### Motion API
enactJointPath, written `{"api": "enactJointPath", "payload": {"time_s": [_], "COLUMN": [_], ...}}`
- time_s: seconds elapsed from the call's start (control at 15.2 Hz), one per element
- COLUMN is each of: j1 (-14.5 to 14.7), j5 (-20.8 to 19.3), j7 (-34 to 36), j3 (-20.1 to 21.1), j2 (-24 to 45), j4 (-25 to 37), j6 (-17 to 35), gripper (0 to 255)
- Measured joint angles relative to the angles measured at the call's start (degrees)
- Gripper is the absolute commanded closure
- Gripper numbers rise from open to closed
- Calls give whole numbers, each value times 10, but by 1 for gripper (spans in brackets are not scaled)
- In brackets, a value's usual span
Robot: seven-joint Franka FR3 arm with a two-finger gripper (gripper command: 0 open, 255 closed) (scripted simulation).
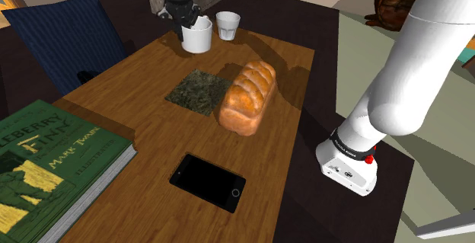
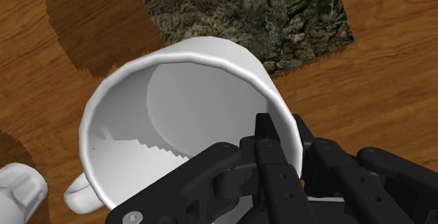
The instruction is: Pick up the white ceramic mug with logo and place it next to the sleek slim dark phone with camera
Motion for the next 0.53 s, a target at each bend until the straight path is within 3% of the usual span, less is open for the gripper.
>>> {"api": "enactJointPath", "payload": {"time_s": [0.53], "j1": [50], "j5": [11], "j7": [90], "j3": [40], "j2": [-54], "j4": [-65], "j6": [7], "gripper": [255]}}
